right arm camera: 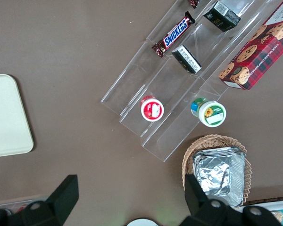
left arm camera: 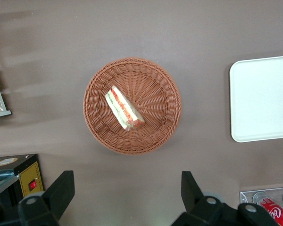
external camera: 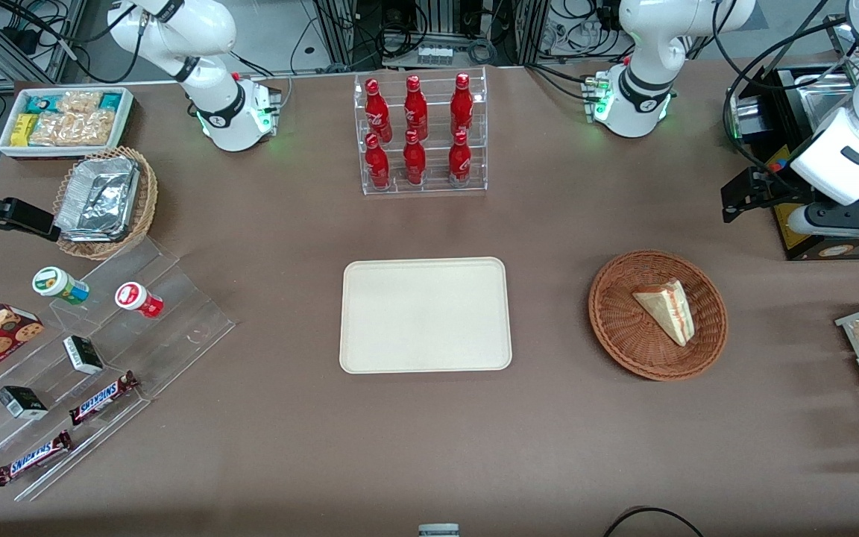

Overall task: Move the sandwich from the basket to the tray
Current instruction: 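Move the left gripper down over the sandwich in the woven basket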

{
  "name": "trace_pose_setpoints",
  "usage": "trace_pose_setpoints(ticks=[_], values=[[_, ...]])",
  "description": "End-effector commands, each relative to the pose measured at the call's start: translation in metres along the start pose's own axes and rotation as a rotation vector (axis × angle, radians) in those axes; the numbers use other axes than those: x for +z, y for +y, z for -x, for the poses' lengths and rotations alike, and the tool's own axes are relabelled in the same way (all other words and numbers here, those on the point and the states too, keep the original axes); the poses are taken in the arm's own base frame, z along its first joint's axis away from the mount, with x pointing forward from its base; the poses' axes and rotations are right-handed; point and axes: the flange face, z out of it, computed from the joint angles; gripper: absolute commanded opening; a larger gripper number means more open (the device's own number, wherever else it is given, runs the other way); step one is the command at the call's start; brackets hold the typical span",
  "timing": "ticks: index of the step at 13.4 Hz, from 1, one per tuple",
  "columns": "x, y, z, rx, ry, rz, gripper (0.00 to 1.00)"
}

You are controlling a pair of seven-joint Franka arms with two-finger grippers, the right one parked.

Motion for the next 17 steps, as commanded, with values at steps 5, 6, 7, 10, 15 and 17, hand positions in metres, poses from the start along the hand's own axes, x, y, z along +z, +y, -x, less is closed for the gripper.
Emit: trace_pose_setpoints(ticks=[5, 6, 7, 10, 15, 17], values=[[0.024, -0.013, -0.001, -0.012, -0.014, -0.005, 1.00], [0.039, -0.015, 0.002, -0.016, -0.043, -0.003, 1.00], [0.051, -0.018, 0.006, -0.022, -0.054, -0.002, 1.00], [0.098, -0.023, 0.011, -0.093, -0.036, -0.007, 1.00], [0.173, -0.020, 0.013, -0.352, 0.031, -0.007, 1.00], [0.195, -0.018, 0.010, -0.482, 0.060, 0.004, 1.00]])
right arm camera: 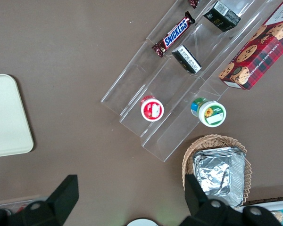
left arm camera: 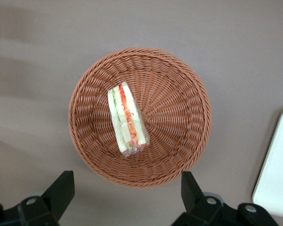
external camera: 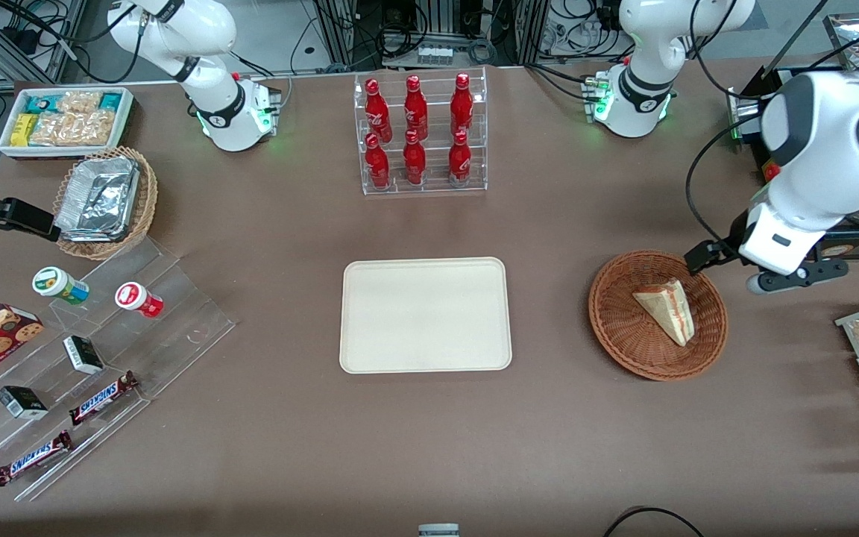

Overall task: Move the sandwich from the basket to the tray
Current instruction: 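Move the left gripper down over the sandwich in the woven basket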

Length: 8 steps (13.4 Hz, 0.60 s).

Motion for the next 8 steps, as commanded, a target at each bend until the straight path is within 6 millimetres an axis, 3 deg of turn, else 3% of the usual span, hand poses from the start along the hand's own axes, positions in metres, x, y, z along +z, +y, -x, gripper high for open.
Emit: trace_pose_setpoints(ticks=[1, 8], values=[[0.021, 0.001, 0.004, -0.133, 0.042, 0.014, 1.00], [0.103, 0.002, 0.004, -0.234, -0.005, 0.004, 1.00]])
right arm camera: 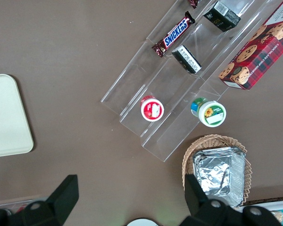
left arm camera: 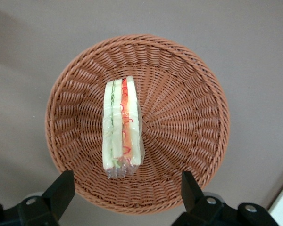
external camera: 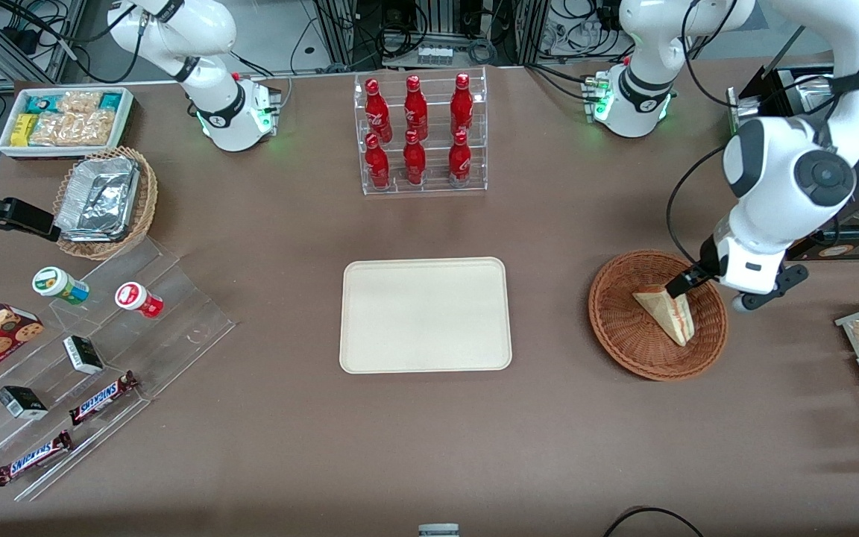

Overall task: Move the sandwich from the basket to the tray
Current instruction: 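Close the left gripper on the wrapped sandwich's upright edge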

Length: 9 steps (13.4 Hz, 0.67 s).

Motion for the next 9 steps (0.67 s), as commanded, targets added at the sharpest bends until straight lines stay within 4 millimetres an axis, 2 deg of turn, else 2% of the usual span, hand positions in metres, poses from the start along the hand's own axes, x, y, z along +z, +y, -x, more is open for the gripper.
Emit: trace_pose_setpoints(ticks=[1, 6, 9], values=[[0.031, 0.001, 0.001, -0.020, -0.010, -0.009, 1.00], [0.078, 0.001, -0.002, -0.029, -0.043, -0.018, 1.00], [0.099, 0.000, -0.001, -0.031, -0.055, -0.021, 1.00]])
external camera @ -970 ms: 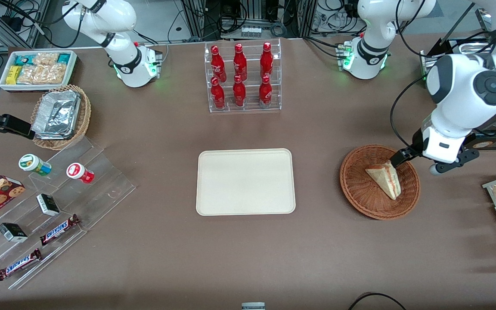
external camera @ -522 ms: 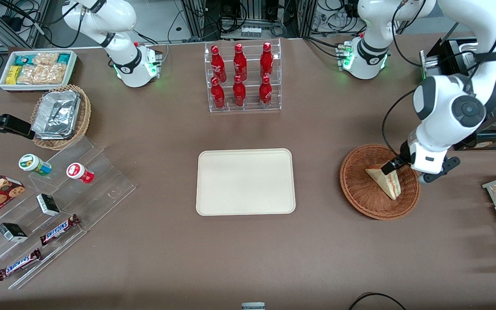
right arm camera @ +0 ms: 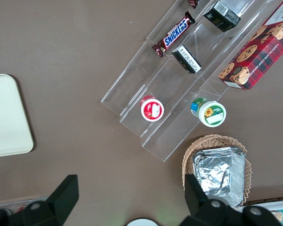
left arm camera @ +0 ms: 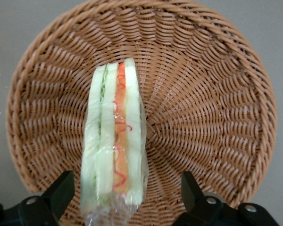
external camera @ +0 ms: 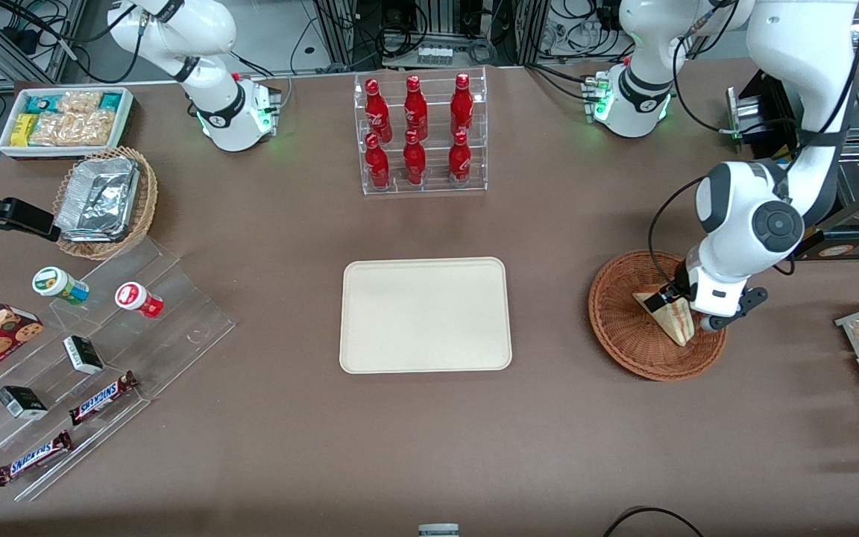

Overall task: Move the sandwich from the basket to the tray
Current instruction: 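Close the left gripper on the wrapped sandwich's upright edge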

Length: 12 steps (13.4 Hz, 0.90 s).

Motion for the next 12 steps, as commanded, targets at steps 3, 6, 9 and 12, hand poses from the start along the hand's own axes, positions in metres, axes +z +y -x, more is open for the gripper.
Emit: trace_pose_setpoints(ticks=[3, 6, 9, 12], values=[[0.017, -0.010, -0.005, -0.037, -0.009, -0.009, 0.31], [0.016, -0.012, -0.008, -0.035, -0.006, -0.009, 0.00], [0.007, -0.008, -0.014, -0.010, 0.015, -0.014, 0.00], [-0.022, 0.012, -0.016, 0.026, 0.006, -0.048, 0.00]])
